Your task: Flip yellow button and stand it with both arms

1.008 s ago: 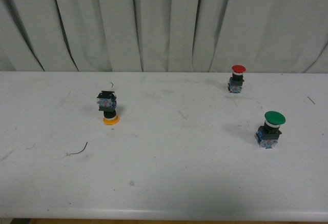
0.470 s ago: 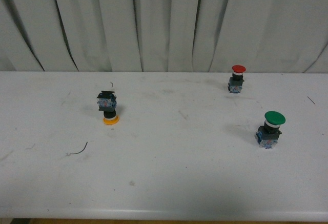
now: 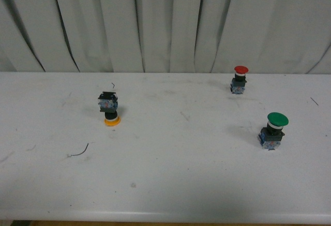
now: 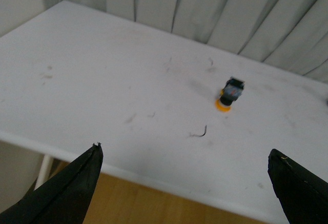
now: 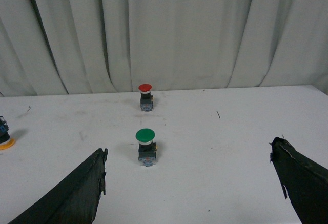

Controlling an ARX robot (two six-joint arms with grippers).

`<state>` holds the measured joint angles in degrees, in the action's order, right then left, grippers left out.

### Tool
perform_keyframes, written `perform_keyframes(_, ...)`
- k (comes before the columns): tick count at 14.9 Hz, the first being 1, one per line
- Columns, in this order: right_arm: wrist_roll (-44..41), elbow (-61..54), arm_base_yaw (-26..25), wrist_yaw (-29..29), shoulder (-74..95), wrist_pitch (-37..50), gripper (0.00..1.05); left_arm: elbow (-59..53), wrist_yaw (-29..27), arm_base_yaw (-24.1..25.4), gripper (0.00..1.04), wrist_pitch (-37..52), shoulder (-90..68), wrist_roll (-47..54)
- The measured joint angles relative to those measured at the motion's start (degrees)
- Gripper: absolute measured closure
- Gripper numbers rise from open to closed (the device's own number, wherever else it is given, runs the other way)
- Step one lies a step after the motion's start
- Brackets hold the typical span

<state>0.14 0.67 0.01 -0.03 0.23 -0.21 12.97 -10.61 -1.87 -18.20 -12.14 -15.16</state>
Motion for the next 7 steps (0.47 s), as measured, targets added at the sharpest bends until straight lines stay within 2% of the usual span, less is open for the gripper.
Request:
perform_keyframes(3, 0.0, 0.0, 0.0, 0.0, 0.0, 0.0, 0.06, 2.5, 10.6, 7.8, 0.07, 15.8, -16.2, 1.7)
perform_keyframes(5, 0.0, 0.0, 0.0, 0.0, 0.0, 0.0, 0.06, 11.0, 14.7, 7.0, 0.07, 31.2, -38.0, 4.5)
perform_keyframes(7, 0.0, 0.0, 0.0, 0.0, 0.0, 0.0, 0.06, 20.4, 14.4, 3.8, 0.07, 36.8, -53.2, 5.8)
